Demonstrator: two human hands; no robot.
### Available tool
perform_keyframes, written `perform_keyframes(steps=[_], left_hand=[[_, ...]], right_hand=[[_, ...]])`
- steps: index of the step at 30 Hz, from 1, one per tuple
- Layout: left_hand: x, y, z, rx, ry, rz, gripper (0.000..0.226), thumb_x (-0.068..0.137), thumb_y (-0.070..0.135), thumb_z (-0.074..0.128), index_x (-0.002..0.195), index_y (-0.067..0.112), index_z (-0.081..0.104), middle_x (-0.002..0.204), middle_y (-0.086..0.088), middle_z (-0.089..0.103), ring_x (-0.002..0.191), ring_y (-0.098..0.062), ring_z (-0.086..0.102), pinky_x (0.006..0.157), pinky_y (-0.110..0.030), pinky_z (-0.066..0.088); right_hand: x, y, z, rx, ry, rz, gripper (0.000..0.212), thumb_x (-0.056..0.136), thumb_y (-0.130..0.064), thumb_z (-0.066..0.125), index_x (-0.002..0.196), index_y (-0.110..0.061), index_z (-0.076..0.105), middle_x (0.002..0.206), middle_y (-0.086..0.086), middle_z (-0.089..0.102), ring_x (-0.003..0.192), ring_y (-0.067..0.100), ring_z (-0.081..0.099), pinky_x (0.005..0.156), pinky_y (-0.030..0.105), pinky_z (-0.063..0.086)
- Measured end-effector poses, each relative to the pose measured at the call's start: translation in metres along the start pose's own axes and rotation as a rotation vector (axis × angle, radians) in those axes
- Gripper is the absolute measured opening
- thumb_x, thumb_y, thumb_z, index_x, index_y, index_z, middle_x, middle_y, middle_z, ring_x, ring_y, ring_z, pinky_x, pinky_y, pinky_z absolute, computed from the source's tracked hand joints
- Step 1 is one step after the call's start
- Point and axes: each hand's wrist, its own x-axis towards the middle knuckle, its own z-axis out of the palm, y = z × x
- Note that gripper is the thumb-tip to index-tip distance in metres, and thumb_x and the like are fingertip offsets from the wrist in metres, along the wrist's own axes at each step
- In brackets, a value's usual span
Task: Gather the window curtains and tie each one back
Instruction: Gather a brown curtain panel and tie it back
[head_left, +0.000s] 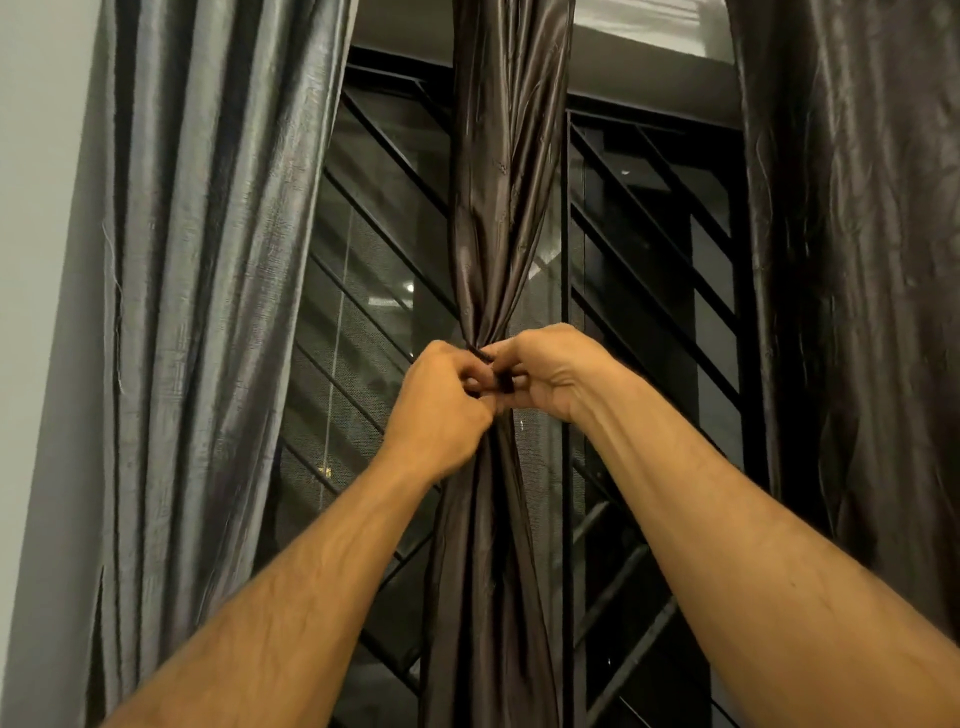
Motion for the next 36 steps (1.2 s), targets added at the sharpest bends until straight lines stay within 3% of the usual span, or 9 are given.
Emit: perform_keyframes(steps=[2,6,10,14,18,21,24,30,36], left_hand=[[-0.003,-0.006,0.000,-0.026,0.047,-0.106,0.028,0.079,0.010,0.083,0.094,0.022,0.063,0.095,0.006,0.065,0.085,-0.008,0.063,0.067,-0.019,0.046],[0.000,-0.013,-0.003,-0.167,-0.027,-0.274,0.013,0.087,0.004,0.075,0.087,0.017,0.073,0.083,-0.006,0.074,0.079,-0.022,0.073,0.066,-0.032,0.056],[0.007,-0.001,-0.007,-0.306,-0.061,-0.304,0.023,0.092,-0.002,0.052,0.091,0.009,0.072,0.080,-0.022,0.074,0.061,-0.023,0.067,0.051,-0.029,0.049],[0.009,0.016,0.006,-0.482,-0.266,-0.394,0.023,0.097,-0.003,0.045,0.088,0.003,0.065,0.063,-0.011,0.058,0.048,-0.018,0.054,0.042,-0.023,0.041],[0.016,0.019,0.027,-0.698,-0.324,-0.529,0.033,0.094,-0.009,0.045,0.071,0.007,0.062,0.053,-0.003,0.056,0.045,-0.013,0.051,0.048,-0.027,0.042],[0.023,0.024,0.035,-0.885,-0.330,-0.675,0.024,0.095,-0.007,0.034,0.084,0.002,0.053,0.068,-0.009,0.051,0.053,-0.014,0.044,0.044,-0.022,0.044],[0.028,0.026,0.037,-0.907,-0.356,-0.714,0.023,0.094,-0.003,0.030,0.076,0.007,0.042,0.066,-0.006,0.037,0.047,-0.014,0.029,0.042,-0.020,0.033],[0.028,0.032,0.032,-0.834,-0.500,-0.644,0.024,0.093,0.024,0.061,0.081,0.015,0.043,0.056,0.002,0.029,0.044,-0.009,0.020,0.037,-0.018,0.024],[0.026,0.027,0.028,-0.768,-0.454,-0.538,0.013,0.093,0.013,0.054,0.081,0.009,0.052,0.057,-0.001,0.036,0.045,-0.011,0.027,0.041,-0.020,0.024]], right_hand=[[-0.002,0.000,-0.002,0.029,-0.029,0.014,0.032,0.091,0.021,0.044,0.115,0.013,0.066,0.109,0.030,0.070,0.080,0.029,0.072,0.069,0.038,0.062],[-0.006,0.003,-0.006,-0.026,-0.021,-0.033,0.034,0.096,0.017,0.044,0.122,0.008,0.064,0.121,0.029,0.067,0.073,0.023,0.070,0.062,0.035,0.063],[-0.011,0.017,-0.007,-0.193,0.039,-0.126,0.019,0.102,0.000,0.056,0.119,0.001,0.065,0.109,0.021,0.070,0.065,0.020,0.067,0.062,0.035,0.063],[-0.023,0.039,-0.005,-0.698,0.369,-0.363,0.009,0.099,-0.019,0.066,0.104,-0.015,0.072,0.106,0.007,0.069,0.083,0.023,0.071,0.078,0.047,0.062],[-0.042,0.052,-0.005,-1.074,0.601,-0.556,0.013,0.099,-0.028,0.064,0.107,-0.019,0.070,0.123,0.005,0.045,0.112,0.026,0.050,0.080,0.044,0.055],[-0.047,0.061,-0.015,-0.876,0.576,-0.531,0.015,0.100,-0.033,0.062,0.101,-0.024,0.074,0.107,-0.004,0.065,0.104,0.016,0.060,0.081,0.039,0.055],[-0.041,0.072,-0.032,-0.659,0.477,-0.402,0.010,0.096,-0.031,0.069,0.089,-0.025,0.072,0.082,-0.008,0.070,0.082,0.013,0.068,0.072,0.035,0.056],[-0.036,0.067,-0.042,-0.673,0.514,-0.342,0.019,0.083,-0.030,0.085,0.075,-0.022,0.069,0.077,-0.005,0.069,0.076,0.014,0.067,0.068,0.035,0.055],[-0.031,0.057,-0.034,-0.300,0.477,-0.302,0.010,0.090,-0.008,0.072,0.080,-0.011,0.072,0.068,0.006,0.074,0.046,0.011,0.062,0.042,0.023,0.042]])
